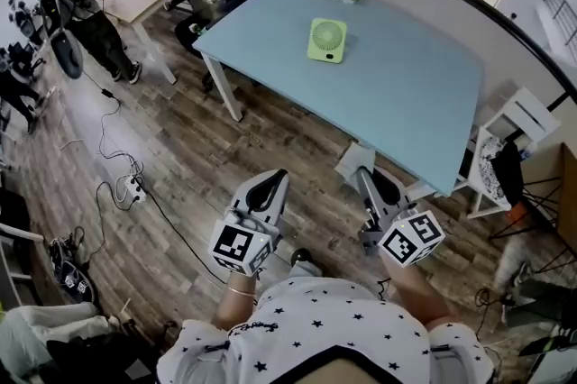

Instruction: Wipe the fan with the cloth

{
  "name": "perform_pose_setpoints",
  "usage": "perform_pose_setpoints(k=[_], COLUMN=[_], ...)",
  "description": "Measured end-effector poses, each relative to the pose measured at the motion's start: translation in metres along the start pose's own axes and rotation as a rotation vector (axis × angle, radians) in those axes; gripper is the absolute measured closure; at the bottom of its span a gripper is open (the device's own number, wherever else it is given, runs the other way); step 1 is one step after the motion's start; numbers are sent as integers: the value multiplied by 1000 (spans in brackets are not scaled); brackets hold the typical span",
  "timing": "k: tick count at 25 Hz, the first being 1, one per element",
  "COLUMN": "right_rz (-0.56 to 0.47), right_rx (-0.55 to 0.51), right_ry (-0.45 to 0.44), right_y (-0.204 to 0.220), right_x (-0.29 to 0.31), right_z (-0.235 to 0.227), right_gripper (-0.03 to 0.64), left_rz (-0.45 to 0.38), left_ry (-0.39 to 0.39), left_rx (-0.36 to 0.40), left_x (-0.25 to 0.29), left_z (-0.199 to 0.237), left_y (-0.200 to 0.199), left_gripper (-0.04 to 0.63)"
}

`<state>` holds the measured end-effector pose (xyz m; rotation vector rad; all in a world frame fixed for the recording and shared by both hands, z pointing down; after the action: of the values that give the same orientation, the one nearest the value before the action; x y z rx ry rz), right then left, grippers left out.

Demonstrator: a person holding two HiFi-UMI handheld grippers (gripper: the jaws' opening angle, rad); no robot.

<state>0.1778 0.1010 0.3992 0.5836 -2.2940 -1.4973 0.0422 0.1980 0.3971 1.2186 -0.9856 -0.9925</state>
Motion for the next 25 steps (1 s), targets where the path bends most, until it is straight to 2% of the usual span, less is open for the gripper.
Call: perform_pose_setpoints(k=[7, 15, 21, 25], right_rz=[8, 21, 35, 58], right_rx=[-21, -26, -31, -46], right_ry=[4, -15, 7, 9], right_y=[0, 4, 7, 9], right_x=[32, 62, 71, 83], right_z=[8, 26, 19, 10], right_gripper=[589, 589, 589, 589], left_rz=[-23, -22, -9, -18], left_ry=[10, -17, 14, -2], left_rx=[-4, -27, -53, -45], left_x=[-2, -17, -5, -1], left_z=[29, 62, 69, 83], left_y=[-4, 0, 8, 4], left_gripper=[563, 563, 563, 563])
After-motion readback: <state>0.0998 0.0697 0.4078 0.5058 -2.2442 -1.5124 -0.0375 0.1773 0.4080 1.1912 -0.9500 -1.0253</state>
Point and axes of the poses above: the fingertips, and each gripper's own axes: x forward along the fingers, z to its left, y out of its underside, the point moved 1 cm from there along -x, backward along the fingers, and after that the axes turned 10 degrees about y, right-handed, at the moved point
